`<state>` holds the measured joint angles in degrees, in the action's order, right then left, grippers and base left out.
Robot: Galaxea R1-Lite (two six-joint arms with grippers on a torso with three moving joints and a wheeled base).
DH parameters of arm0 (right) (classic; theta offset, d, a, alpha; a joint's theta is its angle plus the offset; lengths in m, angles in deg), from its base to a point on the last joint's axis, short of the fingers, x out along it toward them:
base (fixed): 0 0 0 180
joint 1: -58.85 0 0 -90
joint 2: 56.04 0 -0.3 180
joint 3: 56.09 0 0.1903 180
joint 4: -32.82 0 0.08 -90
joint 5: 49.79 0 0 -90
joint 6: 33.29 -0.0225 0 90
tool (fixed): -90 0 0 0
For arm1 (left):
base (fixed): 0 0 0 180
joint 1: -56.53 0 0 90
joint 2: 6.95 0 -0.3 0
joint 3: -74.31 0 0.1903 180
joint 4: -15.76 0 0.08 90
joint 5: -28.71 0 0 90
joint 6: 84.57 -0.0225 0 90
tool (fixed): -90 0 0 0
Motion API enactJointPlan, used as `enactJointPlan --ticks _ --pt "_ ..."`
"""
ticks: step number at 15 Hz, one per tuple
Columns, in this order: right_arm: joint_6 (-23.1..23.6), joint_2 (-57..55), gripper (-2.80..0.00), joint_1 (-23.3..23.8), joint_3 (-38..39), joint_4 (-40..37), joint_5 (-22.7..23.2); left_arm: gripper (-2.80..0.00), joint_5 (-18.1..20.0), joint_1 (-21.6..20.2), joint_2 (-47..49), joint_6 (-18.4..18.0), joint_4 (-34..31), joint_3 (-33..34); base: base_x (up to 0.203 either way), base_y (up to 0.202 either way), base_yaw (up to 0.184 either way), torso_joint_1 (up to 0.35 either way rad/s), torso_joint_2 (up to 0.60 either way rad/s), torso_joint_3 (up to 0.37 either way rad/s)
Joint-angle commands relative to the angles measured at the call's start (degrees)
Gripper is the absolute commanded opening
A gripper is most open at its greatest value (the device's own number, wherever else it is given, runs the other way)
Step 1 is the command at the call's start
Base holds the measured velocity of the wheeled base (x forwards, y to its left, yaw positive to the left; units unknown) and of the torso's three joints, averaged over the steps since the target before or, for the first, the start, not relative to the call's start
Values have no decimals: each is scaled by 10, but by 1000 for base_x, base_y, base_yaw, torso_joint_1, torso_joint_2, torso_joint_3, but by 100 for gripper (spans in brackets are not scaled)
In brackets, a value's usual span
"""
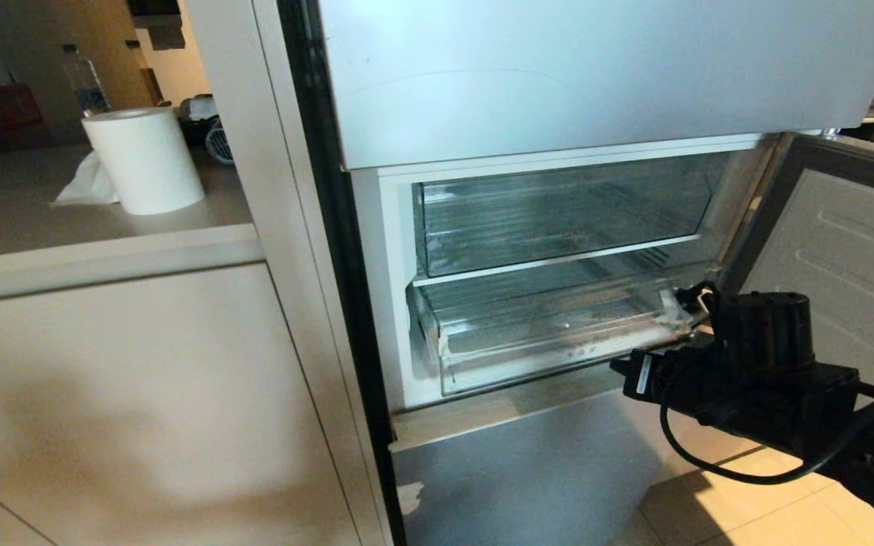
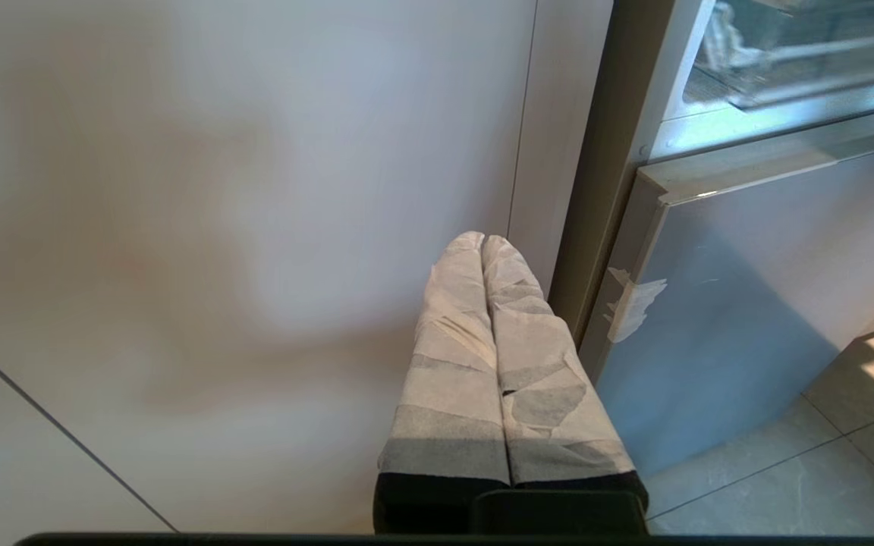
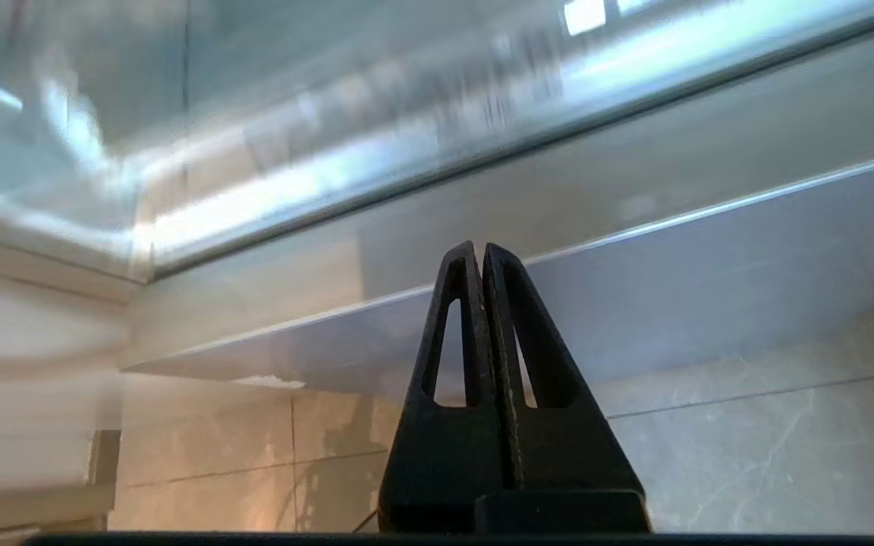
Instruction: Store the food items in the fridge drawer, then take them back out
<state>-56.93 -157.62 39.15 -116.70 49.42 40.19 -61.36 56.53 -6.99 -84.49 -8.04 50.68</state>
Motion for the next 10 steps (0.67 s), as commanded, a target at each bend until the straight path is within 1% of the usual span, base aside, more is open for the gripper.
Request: enactJointPlan --ticks 1,4,10 --pt "-3 1 -280 -1 -3 3 1 -280 0 0 0 0 0 0 0 0 0 0 0 0" --pt "-4 -13 -280 -4 -10 6 0 -280 0 0 0 0 0 0 0 0 0 0 0 0" --pt "0 57 -280 -6 18 5 1 -280 0 0 0 0 0 0 0 0 0 0 0 0"
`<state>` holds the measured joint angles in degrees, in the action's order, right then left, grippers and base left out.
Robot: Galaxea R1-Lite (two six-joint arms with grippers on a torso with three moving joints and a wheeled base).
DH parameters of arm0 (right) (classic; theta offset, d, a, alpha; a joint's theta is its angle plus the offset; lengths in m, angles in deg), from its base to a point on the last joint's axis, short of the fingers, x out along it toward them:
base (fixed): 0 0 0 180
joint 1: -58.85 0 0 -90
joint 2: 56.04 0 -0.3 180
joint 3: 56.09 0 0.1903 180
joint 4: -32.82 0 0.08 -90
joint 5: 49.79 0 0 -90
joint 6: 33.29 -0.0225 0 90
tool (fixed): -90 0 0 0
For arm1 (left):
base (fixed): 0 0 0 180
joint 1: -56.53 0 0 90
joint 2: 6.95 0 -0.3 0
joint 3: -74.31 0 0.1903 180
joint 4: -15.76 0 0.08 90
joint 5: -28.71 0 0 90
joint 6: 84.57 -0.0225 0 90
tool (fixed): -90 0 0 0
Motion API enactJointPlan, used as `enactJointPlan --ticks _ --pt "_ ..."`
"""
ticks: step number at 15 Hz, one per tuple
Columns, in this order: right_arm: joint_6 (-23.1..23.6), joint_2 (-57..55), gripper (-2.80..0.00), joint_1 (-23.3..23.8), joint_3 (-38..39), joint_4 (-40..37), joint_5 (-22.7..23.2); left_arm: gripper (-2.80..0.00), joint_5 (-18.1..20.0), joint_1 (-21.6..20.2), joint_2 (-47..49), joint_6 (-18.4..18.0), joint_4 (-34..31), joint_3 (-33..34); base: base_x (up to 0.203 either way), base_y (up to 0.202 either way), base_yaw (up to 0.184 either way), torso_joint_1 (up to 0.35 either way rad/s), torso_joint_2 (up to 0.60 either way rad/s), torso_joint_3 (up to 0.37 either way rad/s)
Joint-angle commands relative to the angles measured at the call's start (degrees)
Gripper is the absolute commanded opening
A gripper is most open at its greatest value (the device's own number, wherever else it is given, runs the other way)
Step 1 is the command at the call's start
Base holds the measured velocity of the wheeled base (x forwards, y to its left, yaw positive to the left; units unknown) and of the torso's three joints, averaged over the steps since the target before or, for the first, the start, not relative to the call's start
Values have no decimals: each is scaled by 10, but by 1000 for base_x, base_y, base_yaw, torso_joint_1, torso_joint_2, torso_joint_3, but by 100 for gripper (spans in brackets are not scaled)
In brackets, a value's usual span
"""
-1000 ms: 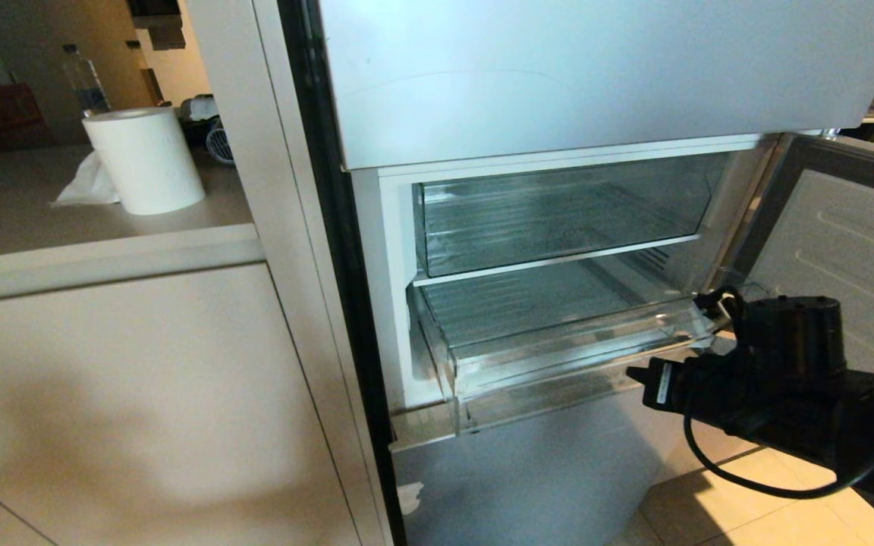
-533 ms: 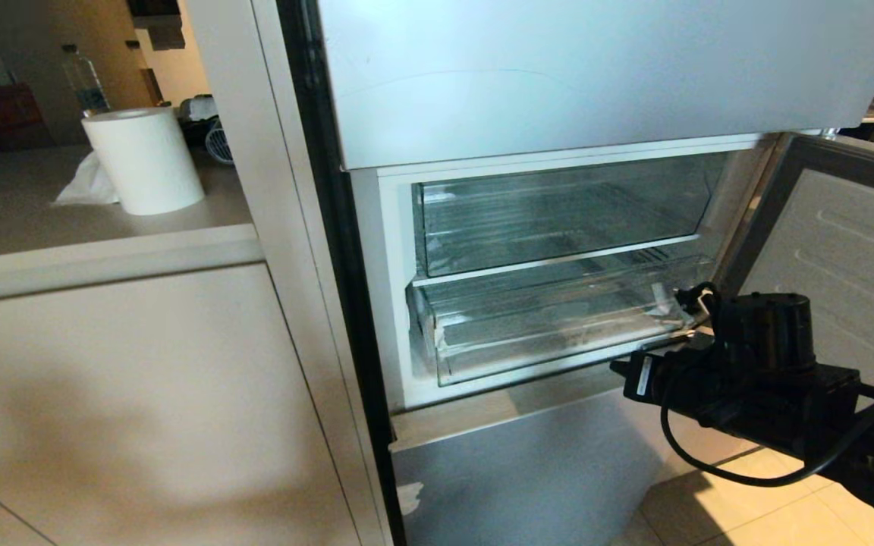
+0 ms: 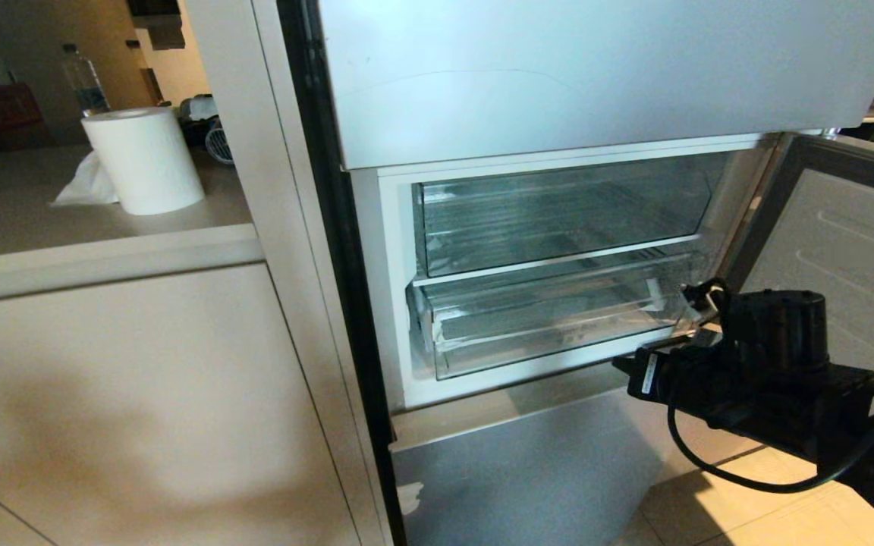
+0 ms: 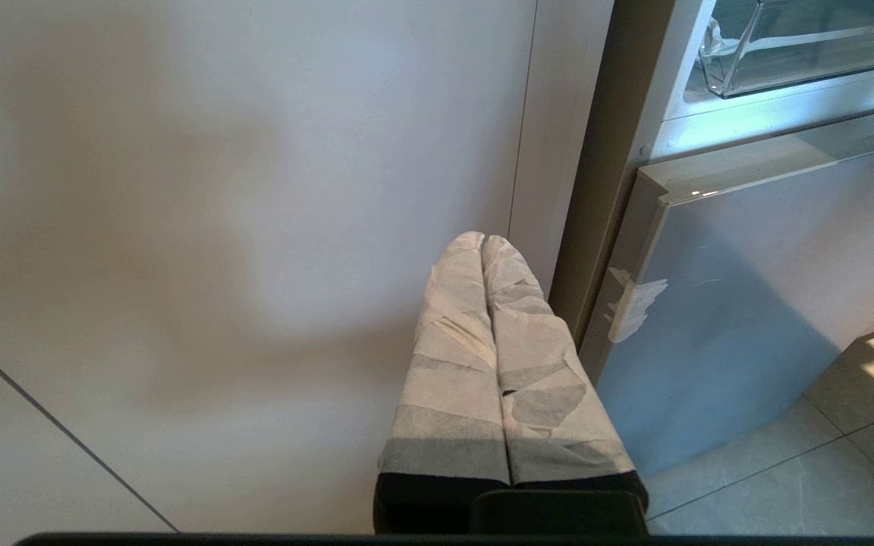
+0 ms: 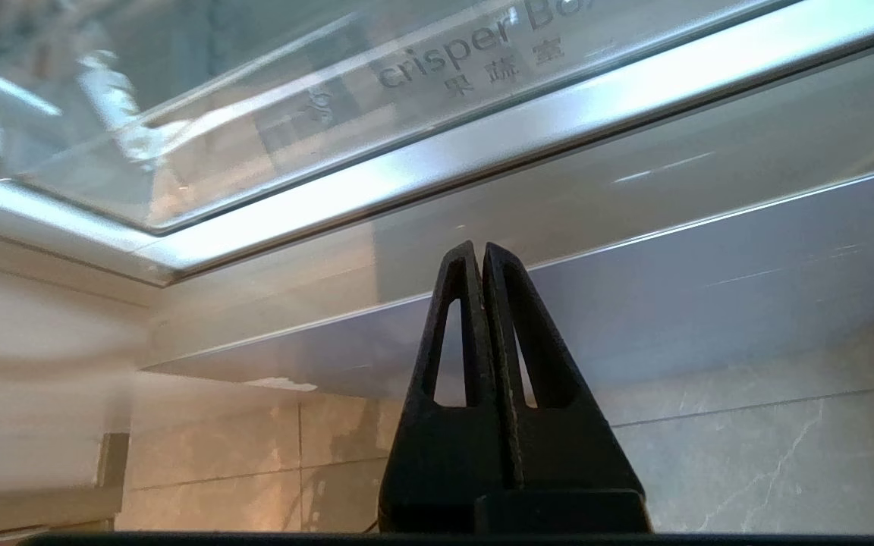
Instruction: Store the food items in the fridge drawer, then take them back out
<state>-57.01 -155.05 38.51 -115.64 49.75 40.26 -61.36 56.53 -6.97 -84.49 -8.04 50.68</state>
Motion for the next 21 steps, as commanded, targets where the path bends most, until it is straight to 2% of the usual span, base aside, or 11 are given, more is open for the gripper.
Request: enactJointPlan --ticks 1,5,10,13,18,21 --pt "2 23 -280 0 4 2 0 -280 0 0 -1 0 0 0 0 0 0 0 0 0" --pt "2 -92 -280 0 -69 2 -1 -280 0 0 -1 0 0 0 0 0 0 0 0 0" --pt "1 -172 -280 1 -182 2 -3 -280 0 0 -1 0 0 0 0 0 0 0 0 0" --pt "-4 -197 -280 0 -220 3 -40 -280 0 0 -1 0 0 0 0 0 0 0 0 0" --pt "-9 -137 -280 0 -191 4 -41 -280 0 0 -1 0 0 0 0 0 0 0 0 0" --pt "-15 -54 -280 0 -130 4 -39 -280 0 0 -1 0 0 0 0 0 0 0 0 0"
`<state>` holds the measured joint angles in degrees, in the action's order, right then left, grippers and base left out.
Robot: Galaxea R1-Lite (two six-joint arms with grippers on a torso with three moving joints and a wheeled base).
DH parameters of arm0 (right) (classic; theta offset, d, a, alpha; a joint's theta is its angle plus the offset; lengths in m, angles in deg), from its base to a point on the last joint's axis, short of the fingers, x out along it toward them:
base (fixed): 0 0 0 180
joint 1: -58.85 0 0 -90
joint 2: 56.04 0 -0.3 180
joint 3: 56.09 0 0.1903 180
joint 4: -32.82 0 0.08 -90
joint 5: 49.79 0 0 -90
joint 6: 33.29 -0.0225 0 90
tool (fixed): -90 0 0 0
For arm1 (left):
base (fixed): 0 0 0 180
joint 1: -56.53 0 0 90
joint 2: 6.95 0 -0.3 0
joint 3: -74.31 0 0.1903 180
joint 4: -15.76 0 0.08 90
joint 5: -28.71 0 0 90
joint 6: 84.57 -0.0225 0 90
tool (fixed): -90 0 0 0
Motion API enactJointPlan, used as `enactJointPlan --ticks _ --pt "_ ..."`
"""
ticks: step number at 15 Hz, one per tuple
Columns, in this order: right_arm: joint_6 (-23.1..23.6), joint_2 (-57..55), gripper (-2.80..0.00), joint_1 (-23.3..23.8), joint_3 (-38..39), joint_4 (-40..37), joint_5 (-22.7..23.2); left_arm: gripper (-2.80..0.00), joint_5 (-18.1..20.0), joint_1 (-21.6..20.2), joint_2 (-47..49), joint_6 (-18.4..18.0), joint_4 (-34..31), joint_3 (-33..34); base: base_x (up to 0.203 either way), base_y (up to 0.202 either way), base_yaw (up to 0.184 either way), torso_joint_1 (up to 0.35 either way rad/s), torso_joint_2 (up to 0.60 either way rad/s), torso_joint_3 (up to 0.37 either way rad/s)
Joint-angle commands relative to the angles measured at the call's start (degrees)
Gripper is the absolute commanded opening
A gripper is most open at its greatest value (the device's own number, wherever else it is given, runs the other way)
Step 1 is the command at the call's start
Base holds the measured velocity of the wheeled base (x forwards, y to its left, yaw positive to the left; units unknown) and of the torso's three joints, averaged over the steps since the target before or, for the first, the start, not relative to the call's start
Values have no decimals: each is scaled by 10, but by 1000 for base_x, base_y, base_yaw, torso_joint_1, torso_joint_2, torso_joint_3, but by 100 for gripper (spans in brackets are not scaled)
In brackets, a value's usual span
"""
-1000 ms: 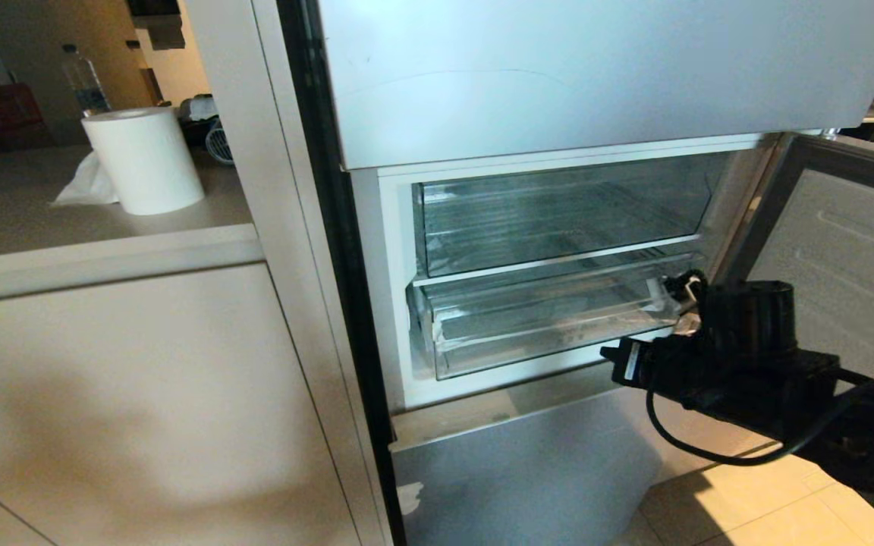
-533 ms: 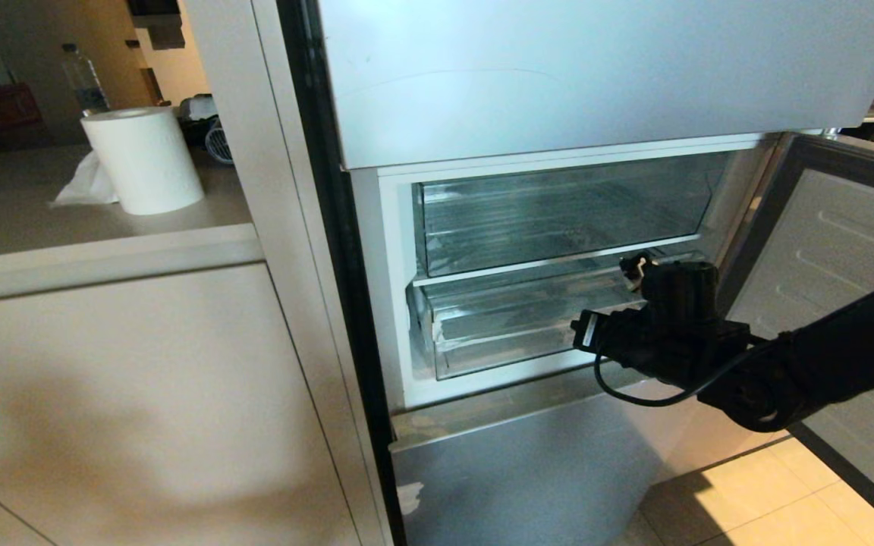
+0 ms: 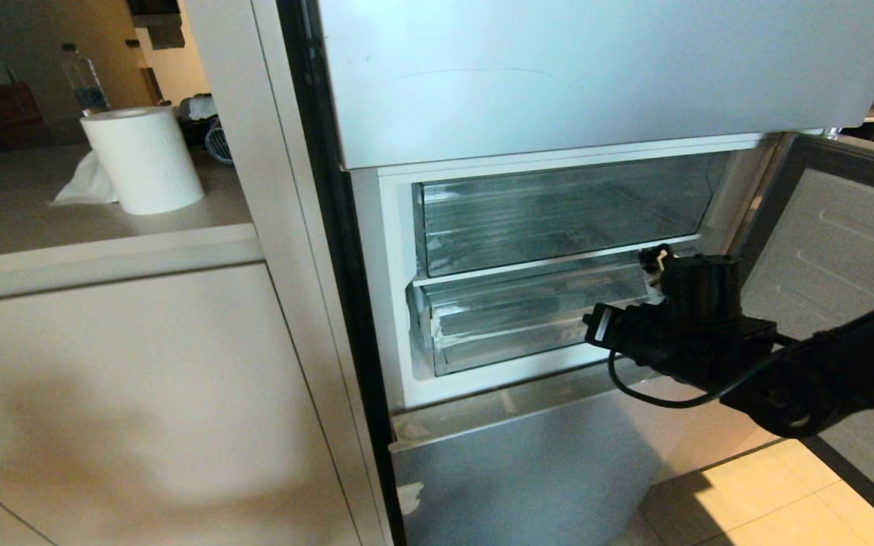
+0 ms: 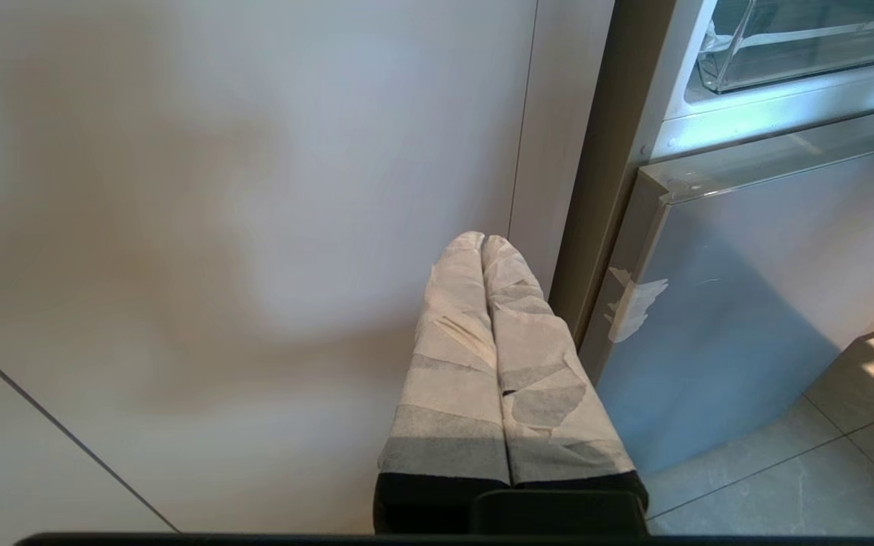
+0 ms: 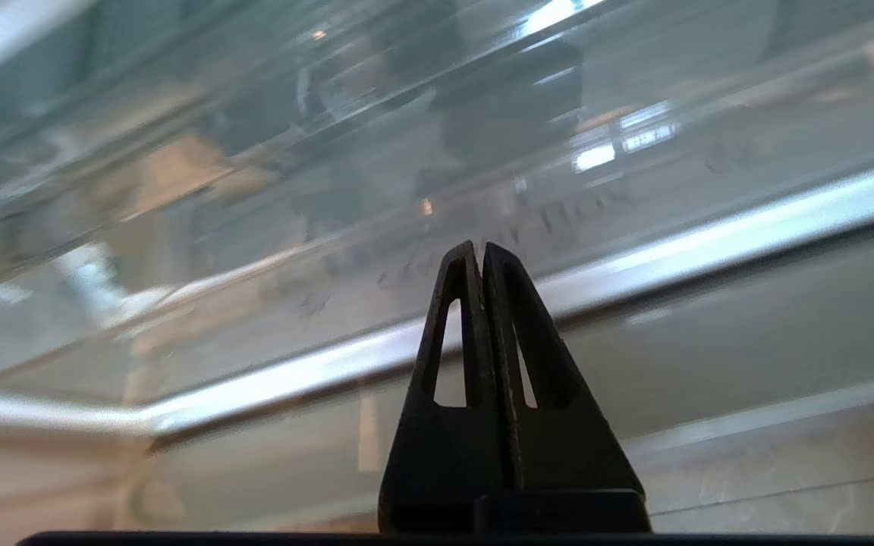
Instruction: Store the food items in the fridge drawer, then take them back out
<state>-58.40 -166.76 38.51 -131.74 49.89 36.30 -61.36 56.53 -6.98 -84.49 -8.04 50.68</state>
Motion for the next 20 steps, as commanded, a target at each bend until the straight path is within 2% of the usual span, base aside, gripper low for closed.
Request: enactJointPlan --ticks 1,5,7,10,14,17,20 --pt "0 98 -280 0 59 2 2 -280 0 0 -1 0 0 0 0 0 0 0 0 0" --pt "26 291 -280 2 220 -3 3 -280 0 0 -1 0 0 0 0 0 0 0 0 0" --pt "68 419 -280 15 305 -32 4 -280 0 0 -1 0 0 0 0 0 0 0 0 0" --pt "140 634 -280 65 394 -110 8 -280 0 0 -1 0 0 0 0 0 0 0 0 0" --pt "207 873 -280 140 485 -230 20 -280 0 0 -1 0 0 0 0 0 0 0 0 0" --pt "255 1000 -280 181 513 -360 31 -280 0 0 -1 0 0 0 0 0 0 0 0 0" --pt "282 1099 -280 197 519 -404 40 -280 0 0 -1 0 0 0 0 0 0 0 0 0"
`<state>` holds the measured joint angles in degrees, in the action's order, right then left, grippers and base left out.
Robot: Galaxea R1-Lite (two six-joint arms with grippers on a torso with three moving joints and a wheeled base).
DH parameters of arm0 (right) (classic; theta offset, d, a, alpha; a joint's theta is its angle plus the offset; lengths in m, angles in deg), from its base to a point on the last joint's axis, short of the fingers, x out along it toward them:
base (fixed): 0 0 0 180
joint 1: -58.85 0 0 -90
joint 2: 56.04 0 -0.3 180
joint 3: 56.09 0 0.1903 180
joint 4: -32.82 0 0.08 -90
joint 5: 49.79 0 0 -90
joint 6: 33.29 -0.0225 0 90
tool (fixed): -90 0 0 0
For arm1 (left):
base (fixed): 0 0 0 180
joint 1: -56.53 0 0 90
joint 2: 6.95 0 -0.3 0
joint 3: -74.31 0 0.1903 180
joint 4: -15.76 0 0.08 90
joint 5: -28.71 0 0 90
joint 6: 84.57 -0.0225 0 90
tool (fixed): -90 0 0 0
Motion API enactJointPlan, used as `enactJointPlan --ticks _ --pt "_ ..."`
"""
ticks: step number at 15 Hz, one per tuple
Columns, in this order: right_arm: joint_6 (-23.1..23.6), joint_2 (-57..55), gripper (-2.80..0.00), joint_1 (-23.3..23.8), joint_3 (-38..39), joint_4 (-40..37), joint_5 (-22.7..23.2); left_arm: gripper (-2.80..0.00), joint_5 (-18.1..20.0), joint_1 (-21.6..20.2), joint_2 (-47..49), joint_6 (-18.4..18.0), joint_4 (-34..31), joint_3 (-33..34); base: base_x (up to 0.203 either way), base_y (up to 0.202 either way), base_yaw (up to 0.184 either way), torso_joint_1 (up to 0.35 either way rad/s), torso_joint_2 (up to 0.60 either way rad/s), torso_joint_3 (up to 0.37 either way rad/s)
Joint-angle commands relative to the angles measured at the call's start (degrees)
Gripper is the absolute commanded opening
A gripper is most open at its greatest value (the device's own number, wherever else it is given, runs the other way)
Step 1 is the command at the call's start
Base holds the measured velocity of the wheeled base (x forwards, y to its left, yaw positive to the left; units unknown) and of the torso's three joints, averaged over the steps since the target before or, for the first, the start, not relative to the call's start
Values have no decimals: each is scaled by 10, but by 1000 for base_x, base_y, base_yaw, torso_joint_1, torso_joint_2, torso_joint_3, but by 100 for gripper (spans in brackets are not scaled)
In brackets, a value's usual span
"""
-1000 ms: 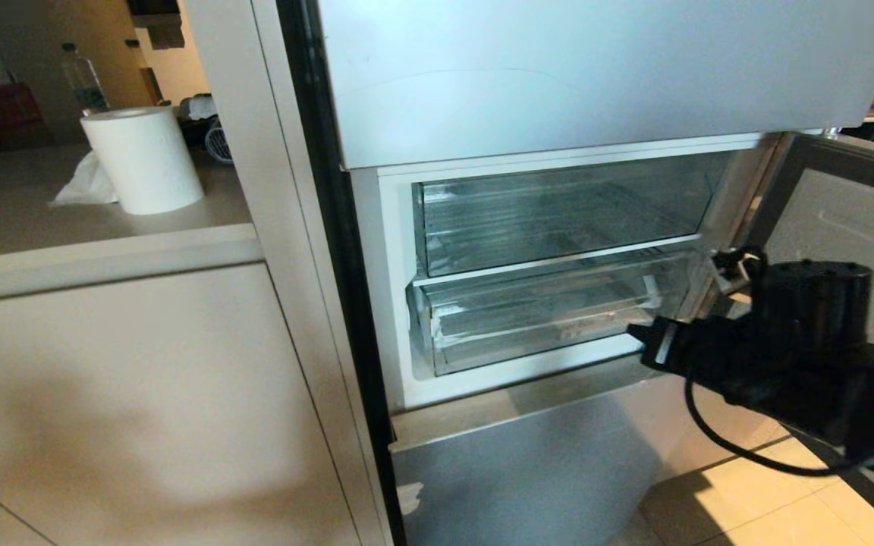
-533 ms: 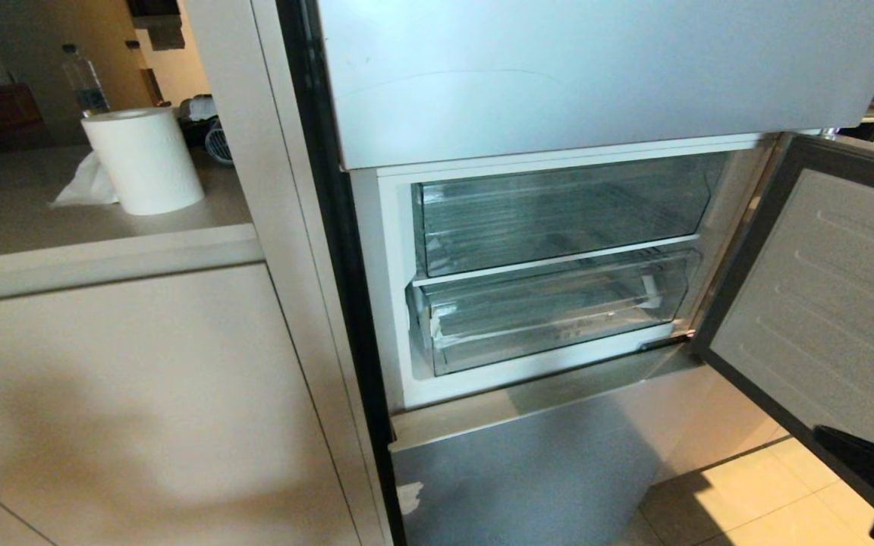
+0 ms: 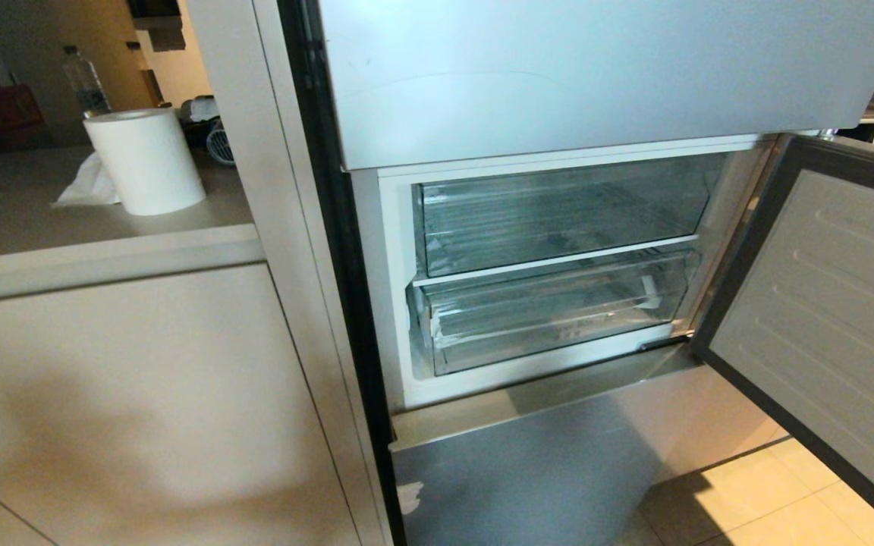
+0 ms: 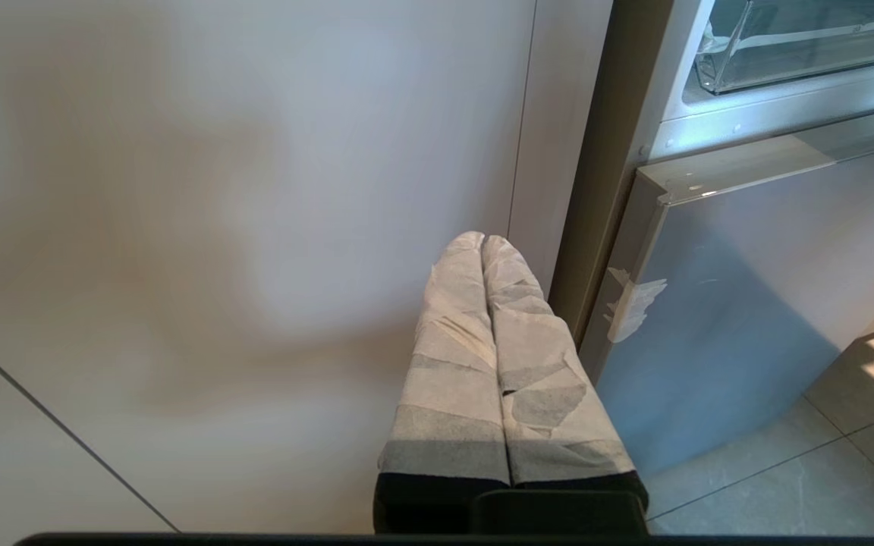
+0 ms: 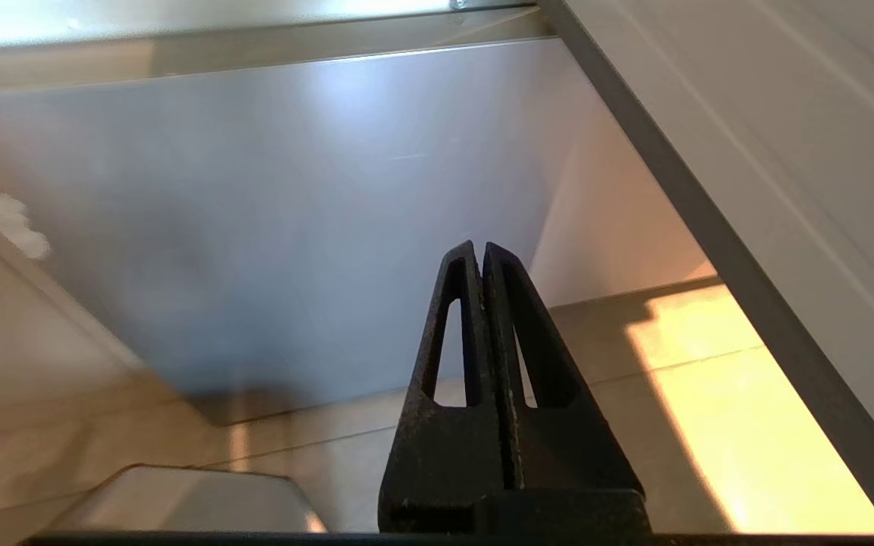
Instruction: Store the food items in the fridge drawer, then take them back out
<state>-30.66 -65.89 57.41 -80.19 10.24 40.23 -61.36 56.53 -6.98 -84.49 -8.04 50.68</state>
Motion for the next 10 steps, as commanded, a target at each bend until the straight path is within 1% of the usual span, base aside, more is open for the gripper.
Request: enactJointPlan --ticks 1,10 --pt "8 101 -280 10 4 -12 0 -280 0 0 -1 0 0 0 0 0 0 0 0 0" --pt "-4 98 -280 13 6 -16 0 -280 0 0 -1 -1 -1 0 0 0 0 0 0 0"
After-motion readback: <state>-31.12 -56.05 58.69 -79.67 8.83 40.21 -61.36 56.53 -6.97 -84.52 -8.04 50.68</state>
